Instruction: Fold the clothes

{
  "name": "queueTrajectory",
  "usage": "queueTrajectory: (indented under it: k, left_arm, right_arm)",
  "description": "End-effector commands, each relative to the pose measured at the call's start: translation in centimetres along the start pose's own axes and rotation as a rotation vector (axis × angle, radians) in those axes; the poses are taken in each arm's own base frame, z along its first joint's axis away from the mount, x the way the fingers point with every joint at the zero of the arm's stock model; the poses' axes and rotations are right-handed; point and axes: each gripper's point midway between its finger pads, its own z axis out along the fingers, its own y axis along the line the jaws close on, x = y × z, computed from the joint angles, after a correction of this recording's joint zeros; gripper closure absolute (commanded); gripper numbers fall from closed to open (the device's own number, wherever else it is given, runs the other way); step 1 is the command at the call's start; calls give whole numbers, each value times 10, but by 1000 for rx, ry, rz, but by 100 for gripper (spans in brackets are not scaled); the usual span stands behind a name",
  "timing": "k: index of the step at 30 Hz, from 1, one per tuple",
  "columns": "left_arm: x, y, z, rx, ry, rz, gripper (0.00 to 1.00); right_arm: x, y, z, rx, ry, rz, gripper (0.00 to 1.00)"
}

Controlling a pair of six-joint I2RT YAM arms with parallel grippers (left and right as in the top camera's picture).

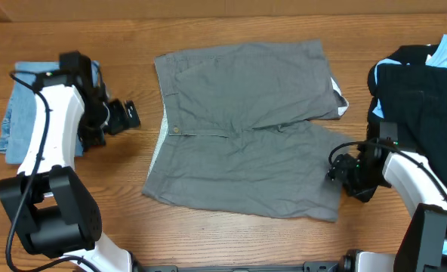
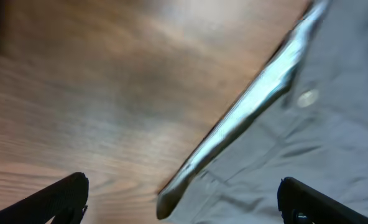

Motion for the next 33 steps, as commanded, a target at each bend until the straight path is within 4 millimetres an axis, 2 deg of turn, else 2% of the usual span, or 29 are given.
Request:
queueTrajectory:
  k: [1, 4, 11, 15, 16, 21, 28, 30, 31, 33]
  left_arm:
    - [24, 9, 27, -27, 81, 22, 0]
    - [39, 14, 37, -34, 132, 36, 0]
    - [76, 12, 52, 27, 259, 78, 0]
    - [96, -18, 56, 251, 315, 191, 0]
    - [102, -19, 58, 269, 329, 198, 0]
    - [118, -14, 69, 271, 368, 185, 0]
    - [134, -6, 93, 264, 375, 162, 0]
    - [136, -4, 97, 263, 375, 162, 3]
    - [136, -4, 98, 264, 372, 164, 9]
    - [134, -4, 99, 265, 361, 167, 27]
  right_arm:
    - [12, -3, 15, -19, 23, -35, 30]
    - [12, -6, 24, -26, 0, -41, 30]
    - [11, 4, 23, -77, 0, -48, 33]
    - [11, 7, 23, -97, 1, -50, 35]
    - [11, 7, 23, -98, 2, -50, 37]
    - [15, 16, 22, -150, 21, -99, 47]
    - [20, 26, 23, -160, 27, -147, 49]
    - [22, 31, 24, -167, 30, -165, 49]
    - [23, 33, 24, -168, 30, -174, 50]
    - [23, 34, 24, -168, 29, -183, 52]
